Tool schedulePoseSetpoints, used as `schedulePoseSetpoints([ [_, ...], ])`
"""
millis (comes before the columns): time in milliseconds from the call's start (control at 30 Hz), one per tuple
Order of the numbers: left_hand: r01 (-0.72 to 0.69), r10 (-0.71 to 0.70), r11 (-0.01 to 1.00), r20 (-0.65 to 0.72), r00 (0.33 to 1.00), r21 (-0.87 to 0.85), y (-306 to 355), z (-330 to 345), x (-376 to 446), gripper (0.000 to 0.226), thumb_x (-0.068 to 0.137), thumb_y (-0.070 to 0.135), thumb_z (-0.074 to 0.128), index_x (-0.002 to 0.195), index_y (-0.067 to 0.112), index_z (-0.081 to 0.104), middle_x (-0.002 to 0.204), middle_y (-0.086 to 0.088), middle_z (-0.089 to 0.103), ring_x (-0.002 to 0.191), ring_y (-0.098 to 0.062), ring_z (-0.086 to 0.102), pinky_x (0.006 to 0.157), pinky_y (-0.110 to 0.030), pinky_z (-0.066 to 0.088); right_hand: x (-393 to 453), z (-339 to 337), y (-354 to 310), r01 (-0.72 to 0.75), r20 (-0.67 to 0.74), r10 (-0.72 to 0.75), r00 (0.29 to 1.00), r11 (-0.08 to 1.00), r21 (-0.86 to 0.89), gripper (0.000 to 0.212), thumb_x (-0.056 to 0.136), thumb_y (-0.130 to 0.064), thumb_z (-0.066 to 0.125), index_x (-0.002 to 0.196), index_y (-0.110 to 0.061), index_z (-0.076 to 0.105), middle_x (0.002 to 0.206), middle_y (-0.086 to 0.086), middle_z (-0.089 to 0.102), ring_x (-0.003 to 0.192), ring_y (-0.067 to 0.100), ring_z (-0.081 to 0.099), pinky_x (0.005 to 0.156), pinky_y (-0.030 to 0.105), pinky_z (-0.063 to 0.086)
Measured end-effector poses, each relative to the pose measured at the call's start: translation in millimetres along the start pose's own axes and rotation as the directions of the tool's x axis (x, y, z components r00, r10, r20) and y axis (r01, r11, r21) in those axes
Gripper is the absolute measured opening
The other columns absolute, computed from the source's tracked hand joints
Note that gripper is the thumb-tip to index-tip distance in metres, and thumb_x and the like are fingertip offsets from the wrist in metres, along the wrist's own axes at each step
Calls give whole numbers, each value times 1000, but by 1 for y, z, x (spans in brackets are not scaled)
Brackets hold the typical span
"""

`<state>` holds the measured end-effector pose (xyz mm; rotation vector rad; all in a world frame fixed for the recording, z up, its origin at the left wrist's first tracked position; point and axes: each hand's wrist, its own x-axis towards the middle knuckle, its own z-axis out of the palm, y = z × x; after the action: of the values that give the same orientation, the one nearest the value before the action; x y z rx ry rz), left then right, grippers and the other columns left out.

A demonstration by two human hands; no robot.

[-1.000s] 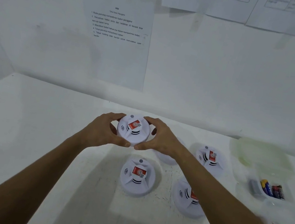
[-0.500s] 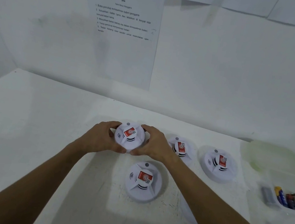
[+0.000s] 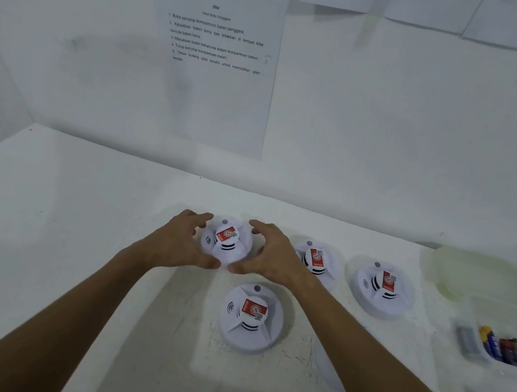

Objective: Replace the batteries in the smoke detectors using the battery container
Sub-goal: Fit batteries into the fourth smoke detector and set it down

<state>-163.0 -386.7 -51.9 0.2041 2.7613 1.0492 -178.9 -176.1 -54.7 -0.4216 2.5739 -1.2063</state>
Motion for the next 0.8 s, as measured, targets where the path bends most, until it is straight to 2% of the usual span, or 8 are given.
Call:
schedulePoseSetpoints([
  [100, 63, -62, 997, -18, 998, 35, 15, -7, -3, 86, 68, 39, 84, 141, 25, 39, 134, 2, 47, 116, -18, 49, 97, -32, 46, -7, -16, 1, 26, -29, -26, 999, 999, 22, 97, 65, -27, 91, 146, -19, 38, 136, -1, 48, 88, 10, 52, 80, 19, 49],
  [200, 1, 0, 1000, -58, 998, 3, 35, -7, 1, 84, 71, 40, 82, 143, 26, 39, 132, 2, 46, 110, -15, 51, 86, -23, 44, -20, -41, 2, 59, -72, -57, 996, 998, 14, 94, 66, -28, 90, 146, -22, 41, 129, -7, 48, 72, 5, 52, 61, 6, 45],
  [300, -92, 91, 996, -38, 995, -10, 62, 3, 10, 83, 71, 41, 81, 142, 28, 40, 127, 6, 48, 103, -10, 51, 76, -14, 40, -37, -72, 14, 34, -115, -36, 993, 999, -18, 92, 65, -30, 90, 144, -24, 42, 128, -8, 51, 80, 6, 53, 67, 9, 45],
  [433, -160, 157, 987, 90, 984, 28, 93, 29, 28, 89, 70, 43, 82, 144, 27, 37, 129, 6, 47, 102, -9, 51, 80, -18, 39, -65, -101, 47, -85, -166, 74, 983, 995, -60, 94, 63, -32, 91, 143, -28, 41, 130, -8, 52, 99, 10, 52, 76, 19, 42],
  [567, -152, 126, 984, 237, 963, 94, 106, 53, 42, 100, 63, 45, 86, 146, 24, 35, 134, 3, 46, 107, -12, 49, 85, -25, 44, -80, -102, 66, -159, -130, 143, 981, 979, -128, 102, 62, -33, 91, 147, -22, 36, 139, -3, 48, 104, 8, 50, 82, 21, 43],
  [633, -153, 111, 980, 282, 953, 131, 109, 62, 45, 88, 60, 44, 87, 135, 21, 47, 122, 5, 52, 107, -16, 53, 87, -30, 48, -81, -98, 70, -173, -136, 154, 979, 975, -139, 105, 62, -32, 91, 148, -19, 34, 142, 0, 46, 110, 13, 52, 88, 23, 43],
  [733, -196, 147, 969, 283, 948, 150, 108, 73, 50, 55, 57, 40, 89, 100, 22, 61, 93, 8, 63, 88, -18, 62, 74, -26, 48, -77, -91, 76, -188, -134, 167, 977, 968, -164, 109, 59, -32, 93, 149, -14, 33, 144, 4, 45, 123, 21, 51, 96, 27, 40],
  [800, -194, 154, 972, 270, 951, 130, 110, 77, 50, 54, 57, 37, 91, 100, 17, 65, 95, 2, 67, 86, -17, 63, 76, -26, 48, -73, -87, 79, -185, -138, 162, 977, 968, -171, 109, 57, -33, 93, 148, -11, 35, 142, 7, 47, 123, 23, 51, 99, 29, 41],
])
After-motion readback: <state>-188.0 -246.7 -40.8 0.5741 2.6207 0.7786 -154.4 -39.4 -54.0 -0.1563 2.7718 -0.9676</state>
